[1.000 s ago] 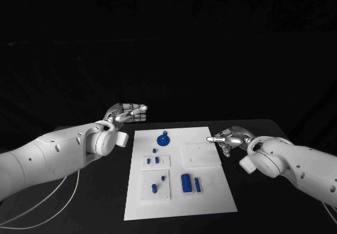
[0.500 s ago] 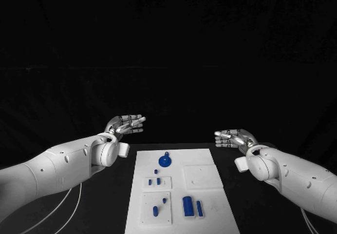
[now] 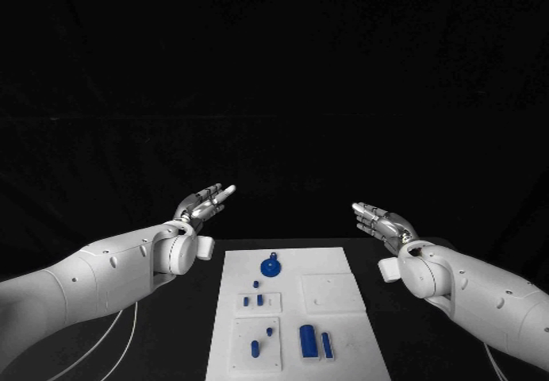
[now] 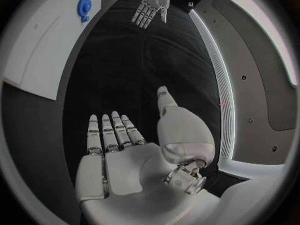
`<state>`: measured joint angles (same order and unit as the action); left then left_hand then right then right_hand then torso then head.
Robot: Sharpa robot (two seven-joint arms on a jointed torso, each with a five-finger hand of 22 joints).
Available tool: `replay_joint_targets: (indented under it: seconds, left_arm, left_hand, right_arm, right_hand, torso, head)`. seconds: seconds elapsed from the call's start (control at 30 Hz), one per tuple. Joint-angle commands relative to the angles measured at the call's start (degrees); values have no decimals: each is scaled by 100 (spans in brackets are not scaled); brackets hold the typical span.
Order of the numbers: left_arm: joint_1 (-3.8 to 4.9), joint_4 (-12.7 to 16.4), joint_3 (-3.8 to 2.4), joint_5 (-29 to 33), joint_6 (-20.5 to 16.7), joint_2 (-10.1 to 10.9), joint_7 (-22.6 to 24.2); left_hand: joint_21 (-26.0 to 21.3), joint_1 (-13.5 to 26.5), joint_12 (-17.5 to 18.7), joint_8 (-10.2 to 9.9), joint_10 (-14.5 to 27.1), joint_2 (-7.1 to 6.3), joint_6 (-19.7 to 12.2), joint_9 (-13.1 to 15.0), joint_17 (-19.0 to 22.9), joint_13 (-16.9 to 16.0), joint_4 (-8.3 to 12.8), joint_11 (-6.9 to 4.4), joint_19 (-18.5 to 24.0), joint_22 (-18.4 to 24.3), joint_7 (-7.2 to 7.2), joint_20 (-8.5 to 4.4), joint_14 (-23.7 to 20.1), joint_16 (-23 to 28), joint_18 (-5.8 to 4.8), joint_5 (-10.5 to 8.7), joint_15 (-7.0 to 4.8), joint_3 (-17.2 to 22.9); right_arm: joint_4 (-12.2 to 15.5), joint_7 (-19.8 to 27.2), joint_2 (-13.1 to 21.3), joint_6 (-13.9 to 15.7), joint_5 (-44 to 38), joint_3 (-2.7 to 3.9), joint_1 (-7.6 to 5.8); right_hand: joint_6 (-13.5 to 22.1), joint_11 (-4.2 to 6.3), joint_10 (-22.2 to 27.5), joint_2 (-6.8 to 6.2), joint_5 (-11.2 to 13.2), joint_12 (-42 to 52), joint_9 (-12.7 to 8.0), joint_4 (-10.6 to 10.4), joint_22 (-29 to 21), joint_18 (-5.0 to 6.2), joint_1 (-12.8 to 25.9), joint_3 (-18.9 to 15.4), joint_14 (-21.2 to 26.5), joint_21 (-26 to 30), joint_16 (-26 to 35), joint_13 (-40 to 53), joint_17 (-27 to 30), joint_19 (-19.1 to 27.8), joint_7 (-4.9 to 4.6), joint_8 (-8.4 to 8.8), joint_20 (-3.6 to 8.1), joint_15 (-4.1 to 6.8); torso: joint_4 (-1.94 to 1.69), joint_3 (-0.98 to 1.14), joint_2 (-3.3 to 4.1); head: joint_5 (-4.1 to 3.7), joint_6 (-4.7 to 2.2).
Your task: Assemble the parts on the task board
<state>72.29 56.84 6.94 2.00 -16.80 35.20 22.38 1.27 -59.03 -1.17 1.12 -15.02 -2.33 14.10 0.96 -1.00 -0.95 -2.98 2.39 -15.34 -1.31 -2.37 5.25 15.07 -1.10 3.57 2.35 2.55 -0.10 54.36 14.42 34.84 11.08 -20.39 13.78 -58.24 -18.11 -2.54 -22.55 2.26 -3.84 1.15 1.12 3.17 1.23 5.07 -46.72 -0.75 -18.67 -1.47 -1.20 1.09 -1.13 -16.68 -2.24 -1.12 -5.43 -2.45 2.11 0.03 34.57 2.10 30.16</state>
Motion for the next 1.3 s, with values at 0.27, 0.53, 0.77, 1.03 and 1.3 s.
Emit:
replay_joint_targets:
  seconds: [0.27,0.53,0.77,1.03,1.3]
  left_arm:
    - [-470,1304,-268,-86,-1146,361,329]
    - [-979,2680,-560,-164,-2233,764,611]
    - [-1194,3260,-683,-197,-2691,934,731]
    - [-1213,3312,-694,-200,-2732,949,741]
    - [-1213,3312,-694,-200,-2732,949,741]
  left_hand:
    - [-127,5903,117,-112,1502,233,-1410,-96,100,95,298,-239,1534,131,237,-525,-1507,110,-357,-235,-255,10]
    - [-127,5903,117,-112,1502,233,-1410,-96,100,95,298,-239,1534,131,237,-525,-1507,110,-357,-235,-255,10]
    - [-127,5903,117,-112,1502,233,-1410,-96,100,95,298,-239,1534,131,237,-525,-1507,110,-357,-235,-255,10]
    - [-127,5903,117,-112,1502,233,-1410,-96,100,95,298,-239,1534,131,237,-525,-1507,110,-357,-235,-255,10]
    - [-127,5903,117,-112,1502,233,-1410,-96,100,95,298,-239,1534,131,237,-525,-1507,110,-357,-235,-255,10]
  right_arm:
    - [1307,620,348,1286,794,-486,-78]
    - [2754,1209,757,2582,1594,-1059,-151]
    - [3450,1493,954,3206,1979,-1335,-186]
    - [3559,1537,985,3304,2039,-1378,-192]
    - [3559,1537,985,3304,2039,-1378,-192]
  right_hand:
    - [1811,254,2255,-226,384,-115,-112,-317,-123,-507,4672,75,1867,147,120,-109,113,1668,224,112,543,245]
    - [1811,254,2255,-226,384,-115,-112,-317,-123,-507,4672,75,1867,147,120,-109,113,1668,224,112,543,245]
    - [1811,254,2255,-226,384,-115,-112,-317,-123,-507,4672,75,1867,147,120,-109,113,1668,224,112,543,245]
    - [1811,254,2255,-226,384,-115,-112,-317,-123,-507,4672,75,1867,147,120,-109,113,1668,224,112,543,245]
    - [1811,254,2255,-226,384,-115,-112,-317,-123,-507,4672,75,1867,147,120,-109,113,1668,224,112,543,245]
  torso:
    - [-203,-3,-326]
    - [-211,-3,-339]
    - [-211,-3,-339]
    - [-211,-3,-339]
    - [-211,-3,-339]
  head:
    - [-202,404]
    - [-210,421]
    - [-210,421]
    - [-210,421]
    - [-210,421]
